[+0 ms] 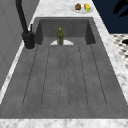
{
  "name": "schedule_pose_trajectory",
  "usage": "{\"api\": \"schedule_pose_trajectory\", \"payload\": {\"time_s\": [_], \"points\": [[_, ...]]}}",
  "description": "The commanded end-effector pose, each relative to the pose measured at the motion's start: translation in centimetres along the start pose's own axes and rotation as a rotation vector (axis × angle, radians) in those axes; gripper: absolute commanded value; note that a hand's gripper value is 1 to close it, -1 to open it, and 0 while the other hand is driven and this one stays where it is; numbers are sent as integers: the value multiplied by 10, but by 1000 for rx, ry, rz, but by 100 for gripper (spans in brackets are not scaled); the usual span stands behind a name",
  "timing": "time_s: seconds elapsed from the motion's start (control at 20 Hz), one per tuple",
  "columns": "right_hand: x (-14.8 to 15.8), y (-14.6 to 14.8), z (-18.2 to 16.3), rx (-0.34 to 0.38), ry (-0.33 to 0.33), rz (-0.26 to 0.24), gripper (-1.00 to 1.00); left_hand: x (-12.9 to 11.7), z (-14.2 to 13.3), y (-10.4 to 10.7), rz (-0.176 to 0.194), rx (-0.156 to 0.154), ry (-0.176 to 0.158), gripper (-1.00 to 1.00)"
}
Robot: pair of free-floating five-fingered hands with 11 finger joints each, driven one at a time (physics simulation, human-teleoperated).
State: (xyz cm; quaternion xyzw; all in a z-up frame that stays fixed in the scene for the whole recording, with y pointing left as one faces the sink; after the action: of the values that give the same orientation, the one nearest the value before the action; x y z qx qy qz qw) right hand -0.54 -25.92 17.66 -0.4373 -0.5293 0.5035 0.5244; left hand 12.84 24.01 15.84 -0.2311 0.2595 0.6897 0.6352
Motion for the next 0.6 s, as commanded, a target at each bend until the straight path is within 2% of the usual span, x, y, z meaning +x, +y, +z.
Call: {"api": "schedule_pose_trajectory", "payload": {"time_s": [0.0, 0.15, 0.55], "points": [[0, 0, 0, 0, 0, 0, 0, 3, -5, 1, -9, 105, 91, -100], [0, 0, 0, 0, 0, 0, 0, 2, -5, 0, -9, 101, 114, -100], [0, 0, 0, 0, 0, 0, 0, 0, -8, 0, 10, 116, 122, -100]]}}
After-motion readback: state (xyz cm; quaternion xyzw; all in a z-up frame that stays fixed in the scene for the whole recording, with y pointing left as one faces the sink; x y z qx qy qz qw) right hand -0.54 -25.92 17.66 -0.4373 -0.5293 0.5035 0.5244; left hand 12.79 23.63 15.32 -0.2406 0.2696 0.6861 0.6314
